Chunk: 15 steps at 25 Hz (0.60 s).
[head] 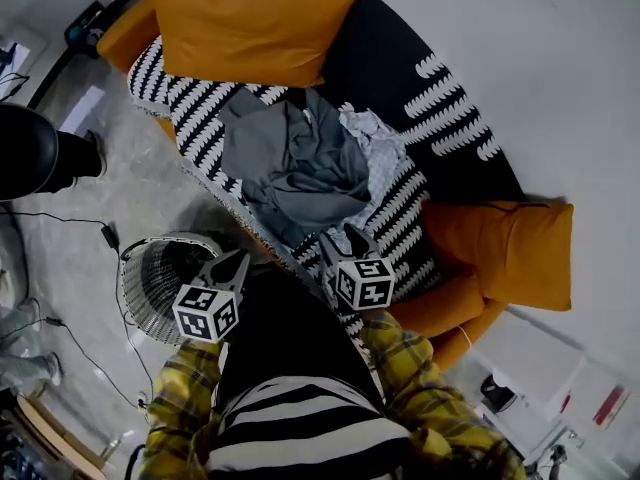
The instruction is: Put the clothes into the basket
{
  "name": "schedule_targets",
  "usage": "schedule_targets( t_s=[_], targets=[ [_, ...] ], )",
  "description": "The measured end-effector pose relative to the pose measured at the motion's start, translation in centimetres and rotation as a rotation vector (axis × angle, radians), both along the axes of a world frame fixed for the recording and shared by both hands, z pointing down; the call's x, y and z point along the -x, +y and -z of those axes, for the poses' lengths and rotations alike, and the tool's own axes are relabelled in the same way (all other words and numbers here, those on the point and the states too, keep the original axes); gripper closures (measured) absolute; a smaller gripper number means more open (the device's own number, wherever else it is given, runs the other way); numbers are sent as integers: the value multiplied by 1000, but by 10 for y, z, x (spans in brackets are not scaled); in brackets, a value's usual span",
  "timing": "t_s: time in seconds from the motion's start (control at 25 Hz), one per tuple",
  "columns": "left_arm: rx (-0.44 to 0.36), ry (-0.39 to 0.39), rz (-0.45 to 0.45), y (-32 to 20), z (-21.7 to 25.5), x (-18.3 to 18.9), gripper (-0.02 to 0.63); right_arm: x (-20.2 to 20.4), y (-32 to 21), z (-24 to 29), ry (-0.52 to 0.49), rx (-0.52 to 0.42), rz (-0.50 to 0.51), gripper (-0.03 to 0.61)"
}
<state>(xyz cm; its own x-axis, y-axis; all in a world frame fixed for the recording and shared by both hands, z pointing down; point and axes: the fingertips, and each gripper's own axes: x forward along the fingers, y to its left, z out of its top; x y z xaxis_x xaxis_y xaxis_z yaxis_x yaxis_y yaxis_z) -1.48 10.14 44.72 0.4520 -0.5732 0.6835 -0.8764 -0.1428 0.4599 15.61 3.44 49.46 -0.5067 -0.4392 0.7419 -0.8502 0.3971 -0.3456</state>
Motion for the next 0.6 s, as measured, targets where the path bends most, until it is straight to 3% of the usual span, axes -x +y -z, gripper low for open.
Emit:
schedule_targets(
  t_s=[0.6],
  targets=[
    [121, 4, 83, -7, -56, 1, 584, 16, -55, -95, 108, 82, 181, 299]
  ],
)
